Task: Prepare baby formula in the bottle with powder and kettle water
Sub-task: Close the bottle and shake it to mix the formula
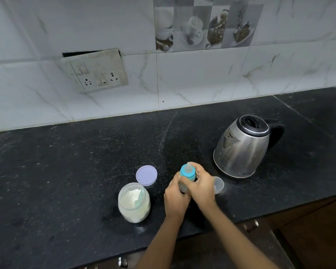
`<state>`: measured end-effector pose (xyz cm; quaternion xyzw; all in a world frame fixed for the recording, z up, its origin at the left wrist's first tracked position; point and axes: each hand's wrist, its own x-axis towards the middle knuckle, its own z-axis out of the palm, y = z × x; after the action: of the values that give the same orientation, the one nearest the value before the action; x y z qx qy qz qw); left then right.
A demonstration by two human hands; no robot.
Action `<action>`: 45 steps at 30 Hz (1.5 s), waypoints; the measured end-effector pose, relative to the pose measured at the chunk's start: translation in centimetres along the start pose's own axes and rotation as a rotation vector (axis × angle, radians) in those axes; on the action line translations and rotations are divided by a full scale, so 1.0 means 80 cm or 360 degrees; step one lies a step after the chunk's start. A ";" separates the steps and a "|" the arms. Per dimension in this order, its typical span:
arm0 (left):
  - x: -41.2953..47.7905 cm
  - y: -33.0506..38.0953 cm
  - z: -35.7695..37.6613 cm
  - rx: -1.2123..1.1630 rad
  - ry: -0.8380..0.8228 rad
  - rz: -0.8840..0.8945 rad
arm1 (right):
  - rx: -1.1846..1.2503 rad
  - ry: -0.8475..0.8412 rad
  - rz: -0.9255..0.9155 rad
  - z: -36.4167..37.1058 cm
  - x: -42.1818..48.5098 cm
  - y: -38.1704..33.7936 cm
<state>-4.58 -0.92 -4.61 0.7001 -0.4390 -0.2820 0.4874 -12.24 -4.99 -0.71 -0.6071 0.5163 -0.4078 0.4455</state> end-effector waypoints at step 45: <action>0.009 0.003 -0.015 0.0401 -0.0265 0.0032 | -0.1939 -0.0942 -0.0079 -0.106 0.020 0.008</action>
<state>-3.34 -1.05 -3.96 0.7255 -0.5168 -0.2770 0.3603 -20.27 -7.67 0.99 -0.8476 0.4960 0.1293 0.1369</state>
